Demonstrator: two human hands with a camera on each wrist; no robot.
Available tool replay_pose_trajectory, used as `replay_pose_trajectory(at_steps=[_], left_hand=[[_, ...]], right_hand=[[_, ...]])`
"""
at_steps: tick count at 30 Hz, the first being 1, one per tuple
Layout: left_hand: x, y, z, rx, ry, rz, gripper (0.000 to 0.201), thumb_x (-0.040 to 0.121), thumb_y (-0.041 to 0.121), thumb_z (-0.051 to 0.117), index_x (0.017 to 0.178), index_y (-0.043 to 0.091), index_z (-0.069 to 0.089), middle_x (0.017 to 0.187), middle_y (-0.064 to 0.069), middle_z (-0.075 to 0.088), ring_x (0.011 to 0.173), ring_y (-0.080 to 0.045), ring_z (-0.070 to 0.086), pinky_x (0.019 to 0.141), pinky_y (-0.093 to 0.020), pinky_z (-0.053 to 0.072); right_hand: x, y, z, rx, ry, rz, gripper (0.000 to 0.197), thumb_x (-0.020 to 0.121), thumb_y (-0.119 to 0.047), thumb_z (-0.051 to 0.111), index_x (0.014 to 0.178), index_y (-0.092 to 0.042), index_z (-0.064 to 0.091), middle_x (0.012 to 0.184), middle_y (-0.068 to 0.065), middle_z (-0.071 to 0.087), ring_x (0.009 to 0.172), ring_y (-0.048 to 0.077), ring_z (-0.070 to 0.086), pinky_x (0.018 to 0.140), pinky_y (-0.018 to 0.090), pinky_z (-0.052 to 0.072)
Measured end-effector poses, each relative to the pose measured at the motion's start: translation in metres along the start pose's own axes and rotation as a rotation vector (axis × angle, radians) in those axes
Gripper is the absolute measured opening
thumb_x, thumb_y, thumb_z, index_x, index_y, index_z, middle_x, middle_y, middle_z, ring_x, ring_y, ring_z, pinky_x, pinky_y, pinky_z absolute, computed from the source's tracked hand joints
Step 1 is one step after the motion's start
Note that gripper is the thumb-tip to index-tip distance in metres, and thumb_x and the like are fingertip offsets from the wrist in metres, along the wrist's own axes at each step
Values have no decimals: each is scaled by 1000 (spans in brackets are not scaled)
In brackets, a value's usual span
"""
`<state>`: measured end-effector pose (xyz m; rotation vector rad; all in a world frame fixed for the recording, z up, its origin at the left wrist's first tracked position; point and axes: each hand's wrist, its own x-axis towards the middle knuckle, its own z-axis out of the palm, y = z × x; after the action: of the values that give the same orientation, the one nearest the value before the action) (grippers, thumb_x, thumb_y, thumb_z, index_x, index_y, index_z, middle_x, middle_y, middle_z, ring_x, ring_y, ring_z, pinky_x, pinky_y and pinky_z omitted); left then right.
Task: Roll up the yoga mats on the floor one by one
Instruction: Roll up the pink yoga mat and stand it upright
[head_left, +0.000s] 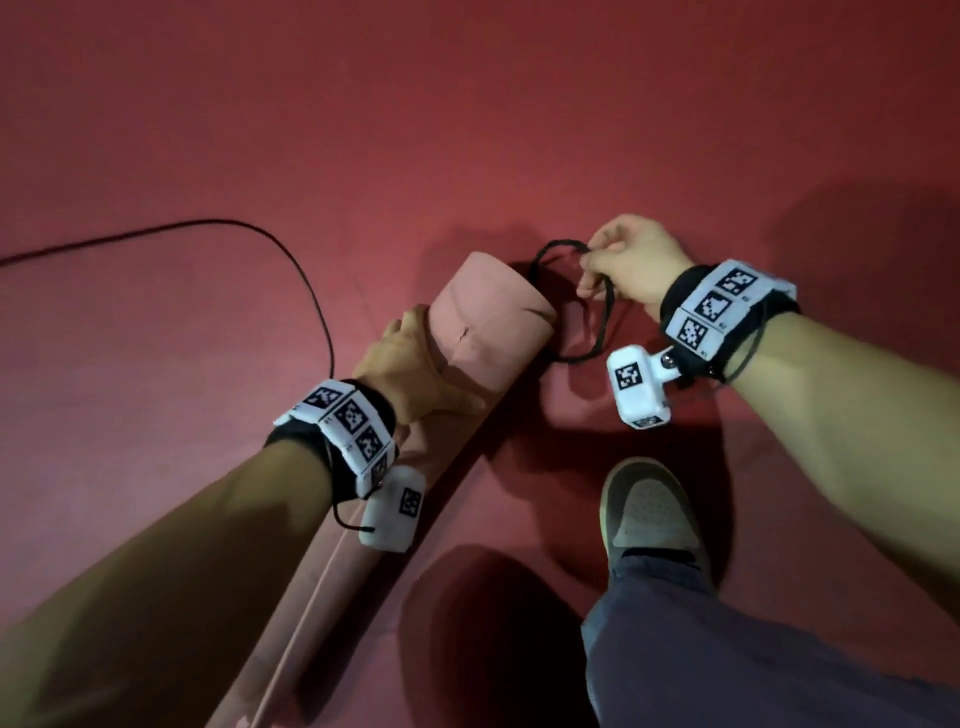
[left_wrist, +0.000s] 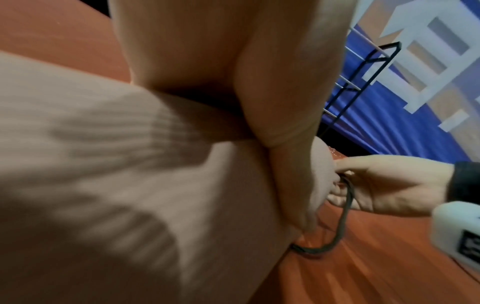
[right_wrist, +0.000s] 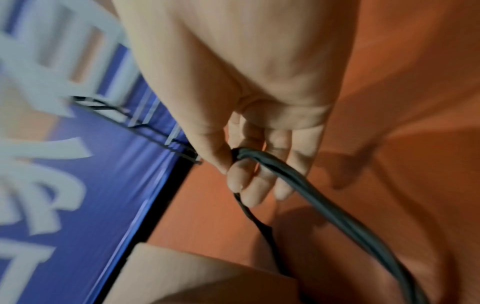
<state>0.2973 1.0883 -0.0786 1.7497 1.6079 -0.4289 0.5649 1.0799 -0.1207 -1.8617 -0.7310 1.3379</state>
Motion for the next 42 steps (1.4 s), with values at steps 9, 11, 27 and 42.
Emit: replay_pose_trajectory(at_steps=[9, 11, 27, 42], left_hand=[[-22, 11, 15, 90, 4, 43, 124, 38, 57, 93, 140, 30, 28, 125, -2, 51, 115, -32, 55, 96, -50, 50], [-25, 19, 23, 128, -33, 37, 123, 42, 56, 94, 141, 29, 26, 126, -4, 48, 117, -34, 53, 95, -51, 50], [-26, 38, 29, 198, 12, 33, 150, 53, 42, 96, 152, 47, -16, 131, -11, 40, 123, -38, 44, 101, -55, 45], [-10, 25, 17, 21, -78, 134, 144, 47, 33, 98, 151, 49, 0, 123, -8, 51, 103, -31, 57, 84, -39, 52]], right_hand=[[-29, -49, 22, -139, -112, -343, 20, 90, 3, 59, 103, -10, 65, 72, 6, 69, 45, 11, 57, 50, 24, 49], [-41, -43, 31, -342, -216, -403, 20, 88, -2, 65, 101, -16, 72, 79, 1, 71, 60, 9, 61, 61, 23, 50], [-74, -30, 49, -851, -265, -572, 19, 95, -30, 62, 110, -35, 74, 118, -14, 68, 120, 17, 56, 108, 37, 30], [-71, -15, 18, -715, -171, -423, 12, 85, -19, 66, 93, -27, 69, 76, -13, 64, 72, 9, 56, 73, 28, 48]])
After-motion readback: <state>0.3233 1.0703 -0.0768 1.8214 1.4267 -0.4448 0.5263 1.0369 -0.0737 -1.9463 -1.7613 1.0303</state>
